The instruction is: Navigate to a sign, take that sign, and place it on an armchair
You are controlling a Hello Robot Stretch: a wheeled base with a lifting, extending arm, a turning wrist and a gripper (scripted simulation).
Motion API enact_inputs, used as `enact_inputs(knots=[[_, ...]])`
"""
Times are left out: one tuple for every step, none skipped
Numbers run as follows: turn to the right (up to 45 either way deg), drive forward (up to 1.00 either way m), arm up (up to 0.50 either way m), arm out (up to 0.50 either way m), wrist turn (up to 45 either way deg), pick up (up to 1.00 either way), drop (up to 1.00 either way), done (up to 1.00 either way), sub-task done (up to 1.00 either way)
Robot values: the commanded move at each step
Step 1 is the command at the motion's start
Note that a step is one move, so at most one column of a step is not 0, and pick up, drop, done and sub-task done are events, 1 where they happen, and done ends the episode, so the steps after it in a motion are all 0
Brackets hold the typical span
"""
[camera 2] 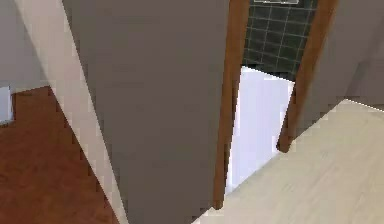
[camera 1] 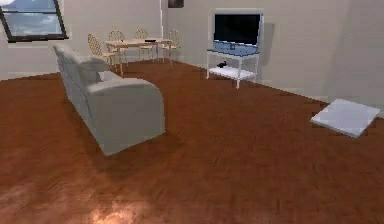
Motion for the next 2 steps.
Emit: enact_inputs(knots=[[0.0,0.50,0.00,0.00,0.0,0.00,0.00,0.00,0.00],[9.0,0.00,0.00,0.00,0.0,0.00,0.00,0.00,0.00]])
